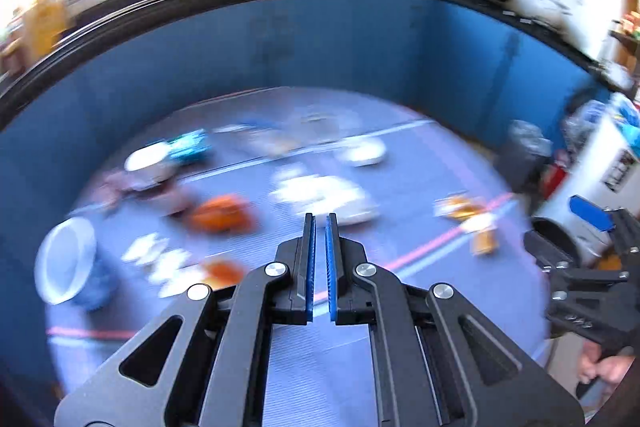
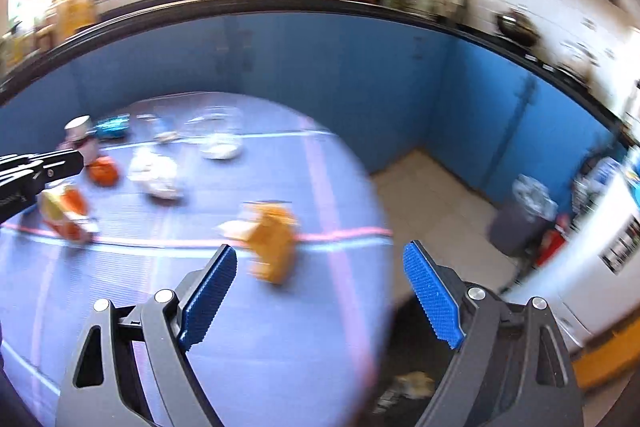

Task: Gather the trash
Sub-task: 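Bring both grippers back over the table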

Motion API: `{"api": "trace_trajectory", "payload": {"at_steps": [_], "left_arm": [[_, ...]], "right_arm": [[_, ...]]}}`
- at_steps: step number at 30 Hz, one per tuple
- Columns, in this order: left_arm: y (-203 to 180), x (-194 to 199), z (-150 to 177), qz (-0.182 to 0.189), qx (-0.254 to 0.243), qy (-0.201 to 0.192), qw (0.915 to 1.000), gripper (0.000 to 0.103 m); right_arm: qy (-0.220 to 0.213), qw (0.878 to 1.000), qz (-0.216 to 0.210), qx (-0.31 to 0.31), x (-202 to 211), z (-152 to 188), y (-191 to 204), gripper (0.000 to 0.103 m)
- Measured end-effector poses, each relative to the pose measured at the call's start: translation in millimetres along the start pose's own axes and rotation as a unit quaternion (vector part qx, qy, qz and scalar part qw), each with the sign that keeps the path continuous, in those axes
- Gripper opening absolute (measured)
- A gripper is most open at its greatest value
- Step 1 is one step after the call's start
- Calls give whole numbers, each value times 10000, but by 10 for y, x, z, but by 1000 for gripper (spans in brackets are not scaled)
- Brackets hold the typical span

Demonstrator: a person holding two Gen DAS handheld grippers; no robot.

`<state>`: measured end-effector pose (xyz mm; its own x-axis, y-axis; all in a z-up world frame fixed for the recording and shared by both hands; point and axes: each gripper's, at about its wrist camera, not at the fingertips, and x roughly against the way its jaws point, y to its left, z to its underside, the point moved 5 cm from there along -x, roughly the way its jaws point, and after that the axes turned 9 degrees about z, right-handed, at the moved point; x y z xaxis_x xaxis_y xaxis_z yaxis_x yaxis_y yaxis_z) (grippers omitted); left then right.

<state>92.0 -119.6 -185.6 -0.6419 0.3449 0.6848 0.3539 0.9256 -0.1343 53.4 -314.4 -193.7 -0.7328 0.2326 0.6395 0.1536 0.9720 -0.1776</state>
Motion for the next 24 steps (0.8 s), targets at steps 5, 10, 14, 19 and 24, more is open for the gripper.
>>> {"api": "trace_trajectory", "payload": {"at_steps": [5, 10, 14, 19, 24], "left_arm": [[926, 236, 297, -543, 817, 114, 9951, 7], [1409, 451, 527, -710, 1059, -47, 9918, 101], [1569, 552, 570, -726, 1036, -201, 9918, 99], [1743, 480, 614, -745, 1136, -89, 9907, 100], [1906, 286, 616, -960, 1146, 33, 9888, 99]], "right_arm": [[-82, 9956, -805, 482, 76, -99, 828, 83], [-149, 9863, -1312, 991, 167, -107, 1545, 83], [-137, 9809, -1485, 1246, 190, -77, 1910, 83], [-102, 9767, -1498, 1533, 156, -69, 2197, 83], [54, 9749, -1457, 1683, 8, -62, 2362, 83]]}}
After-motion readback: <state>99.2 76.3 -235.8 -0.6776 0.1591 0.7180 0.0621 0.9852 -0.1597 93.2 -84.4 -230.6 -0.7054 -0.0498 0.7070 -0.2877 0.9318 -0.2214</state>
